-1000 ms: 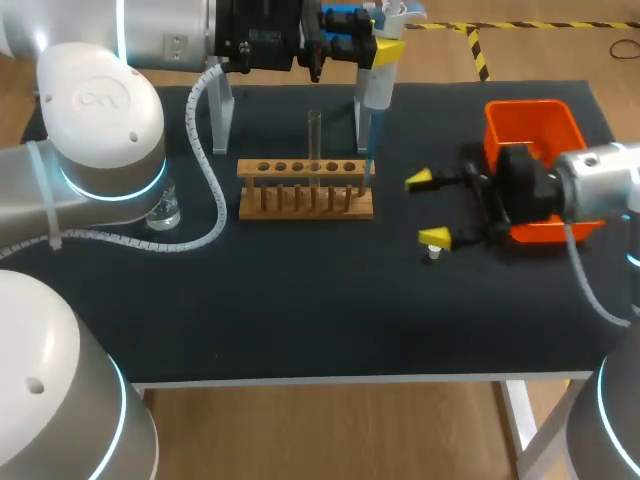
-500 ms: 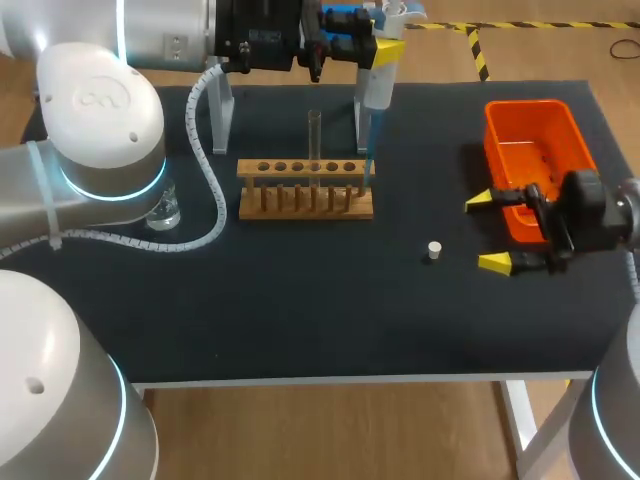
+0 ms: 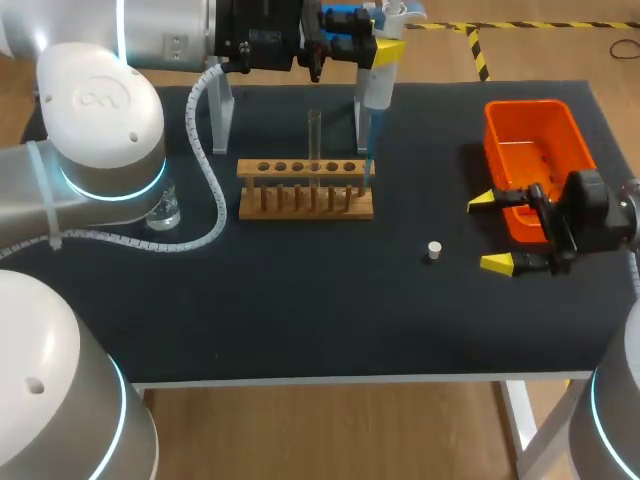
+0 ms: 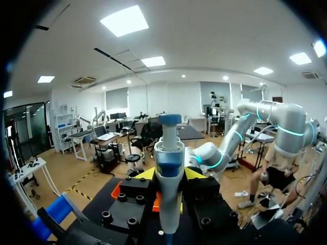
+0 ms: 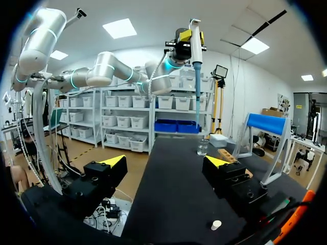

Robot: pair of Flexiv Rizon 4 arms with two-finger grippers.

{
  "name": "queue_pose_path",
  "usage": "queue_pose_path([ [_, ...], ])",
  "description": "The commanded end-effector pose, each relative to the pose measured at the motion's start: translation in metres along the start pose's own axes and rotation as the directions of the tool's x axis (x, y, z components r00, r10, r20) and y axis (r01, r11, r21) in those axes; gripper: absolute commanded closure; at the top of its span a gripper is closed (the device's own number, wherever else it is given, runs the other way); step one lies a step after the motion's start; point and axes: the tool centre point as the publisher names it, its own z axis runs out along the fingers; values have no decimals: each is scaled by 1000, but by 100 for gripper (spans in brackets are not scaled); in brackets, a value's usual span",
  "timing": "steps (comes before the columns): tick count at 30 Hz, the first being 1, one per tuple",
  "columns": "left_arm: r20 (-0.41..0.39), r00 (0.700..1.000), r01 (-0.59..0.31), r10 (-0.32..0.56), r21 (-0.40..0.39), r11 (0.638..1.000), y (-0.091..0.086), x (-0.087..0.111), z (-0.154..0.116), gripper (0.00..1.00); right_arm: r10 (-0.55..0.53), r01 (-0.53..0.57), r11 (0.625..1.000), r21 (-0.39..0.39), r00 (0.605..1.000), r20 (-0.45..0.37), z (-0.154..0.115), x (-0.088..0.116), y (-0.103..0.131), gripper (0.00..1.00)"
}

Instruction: Invert the test tube, pick up the pipette, mount the tip to pipette, aspirate from beaker and dispense into the tube, eject the tip, return the pipette, and cap with the stopper.

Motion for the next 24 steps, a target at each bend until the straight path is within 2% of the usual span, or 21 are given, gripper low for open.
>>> queue_pose_path([
  [1, -1, 1000, -1, 1, 4, 1000, 1, 0, 0, 100, -1, 1, 1000, 1, 1000, 0, -1, 1, 0, 0],
  [5, 19, 1000, -8, 8, -9, 1000, 4, -6, -12, 100, -1, 1, 1000, 1, 1000, 0, -1, 1, 0, 0],
  [10, 79, 997, -11, 14, -39, 999, 16, -20, -44, 100, -1, 1, 1000, 1, 1000, 0, -1, 1, 0, 0],
  [19, 220, 975, -8, 27, -84, 996, 44, -56, -125, 100, -1, 1, 1000, 1, 1000, 0, -1, 1, 0, 0],
  [24, 295, 955, -3, 24, -73, 997, 58, -76, -169, 100, -1, 1, 1000, 1, 1000, 0, -1, 1, 0, 0],
])
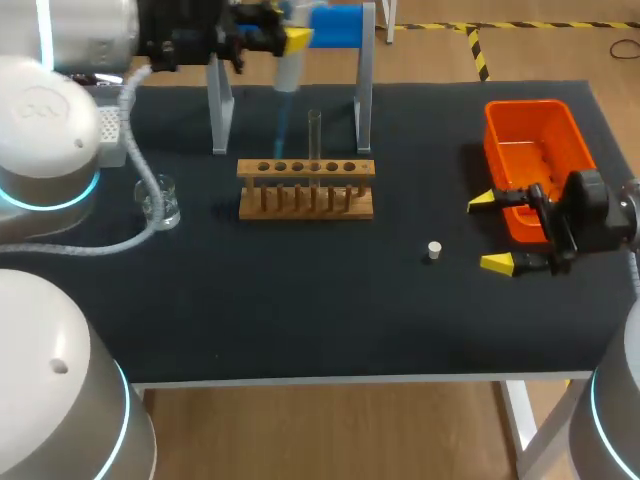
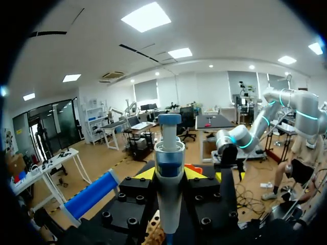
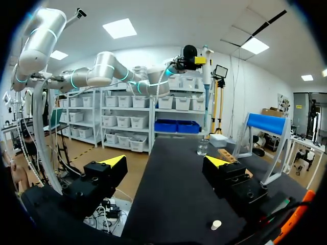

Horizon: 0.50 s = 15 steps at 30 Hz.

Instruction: Invert the test tube, pick up the pipette, mount the tip to pipette, aspirate from beaker and dispense into the tube, eject the tip, return the pipette, and cap with the stopper.

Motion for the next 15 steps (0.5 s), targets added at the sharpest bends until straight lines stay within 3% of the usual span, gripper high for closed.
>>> queue_pose_path([
  [1, 24, 1000, -2, 2, 15, 1000, 19, -16, -66, 100, -1, 1, 1000, 1, 1000, 0, -1, 1, 0, 0],
  [6, 85, 996, 13, -15, 21, 1000, 42, -41, -92, 100, -1, 1, 1000, 1, 1000, 0, -1, 1, 0, 0],
  [15, 159, 986, 36, -42, 40, 999, 76, -70, -118, 100, -1, 1, 1000, 1, 1000, 0, -1, 1, 0, 0],
])
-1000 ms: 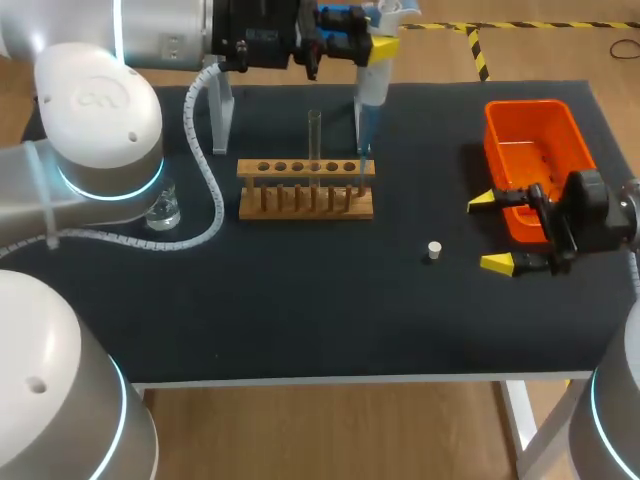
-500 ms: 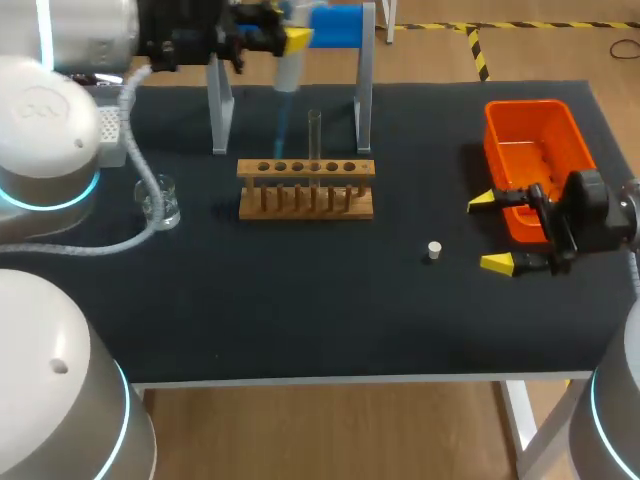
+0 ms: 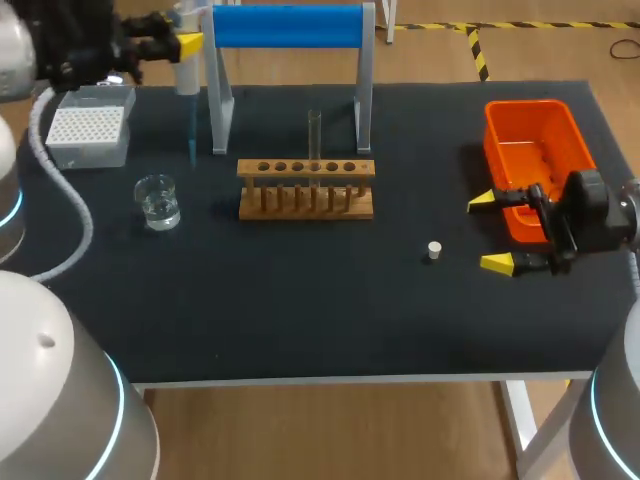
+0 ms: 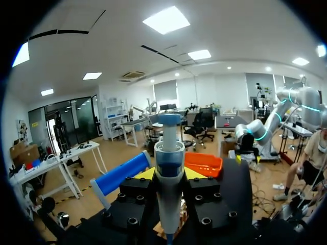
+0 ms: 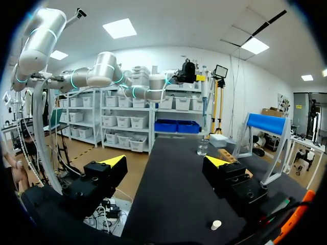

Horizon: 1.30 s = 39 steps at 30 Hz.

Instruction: Invert the test tube, pick up the pipette, mount the tip to pipette, aspirate from beaker and dispense into the tube, eject the tip, return the pipette, and cap with the stopper.

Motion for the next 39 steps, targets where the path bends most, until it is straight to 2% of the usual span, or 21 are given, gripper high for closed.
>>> queue_pose_path([
  [1, 16, 1000, 3, -4, 27, 1000, 17, -8, -33, 100, -1, 1, 1000, 1, 1000, 0, -1, 1, 0, 0],
  [6, 51, 999, 12, -14, 34, 999, 33, -24, -43, 100, -1, 1, 1000, 1, 1000, 0, -1, 1, 0, 0],
  [16, 78, 997, 26, -29, 44, 999, 52, -43, -48, 100, -1, 1, 1000, 1, 1000, 0, -1, 1, 0, 0],
  [24, 79, 996, 34, -38, 51, 998, 57, -48, -45, 100, -1, 1, 1000, 1, 1000, 0, -1, 1, 0, 0],
  [39, 94, 995, 31, -36, 52, 998, 56, -50, -45, 100, -1, 1, 1000, 1, 1000, 0, -1, 1, 0, 0],
])
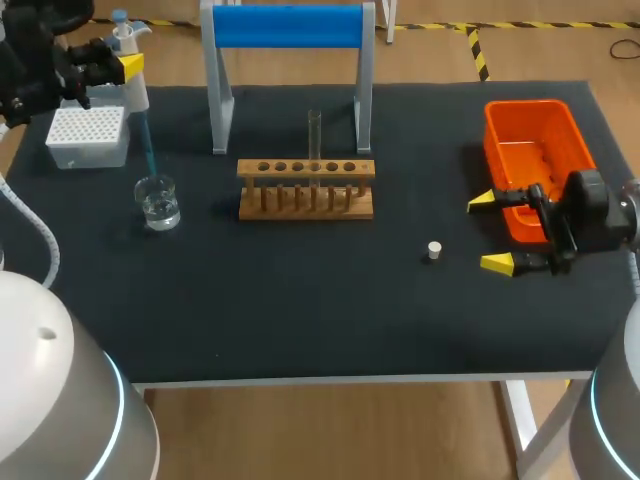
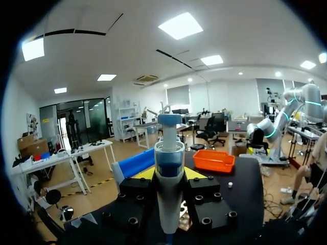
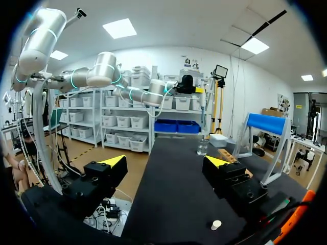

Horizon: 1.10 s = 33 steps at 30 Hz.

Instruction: Invert the test tube, pick up the pipette, mount the tip to pipette, aspirate from beaker and dispense into the tube, eject the tip, return the pipette, and cap with the stopper.

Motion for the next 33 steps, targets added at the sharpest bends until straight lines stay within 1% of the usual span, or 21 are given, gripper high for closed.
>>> queue_pose_path([
  [1, 1, 1000, -1, 1, 2, 1000, 1, 0, 0, 100, -1, 1, 1000, 1, 1000, 0, -1, 1, 0, 0],
  [20, 1, 1000, -1, 1, 2, 1000, 1, 0, 0, 100, -1, 1, 1000, 1, 1000, 0, -1, 1, 0, 0],
  [24, 1, 1000, -1, 1, 2, 1000, 1, 0, 0, 100, 24, -24, 1000, 14, 1000, 21, 20, -4, -2, 0],
  [26, 1, 1000, -1, 1, 2, 1000, 1, 0, 0, 100, 31, -32, 999, 35, 999, 21, 34, -7, -2, 0],
  [28, 1, 1000, -1, 1, 2, 1000, 1, 0, 0, 100, 35, -36, 999, 39, 999, 22, 46, -10, -2, 0],
  [33, 1, 1000, -1, 1, 2, 1000, 1, 0, 0, 100, 47, -51, 996, 75, 998, 43, 79, -16, 0, 0],
])
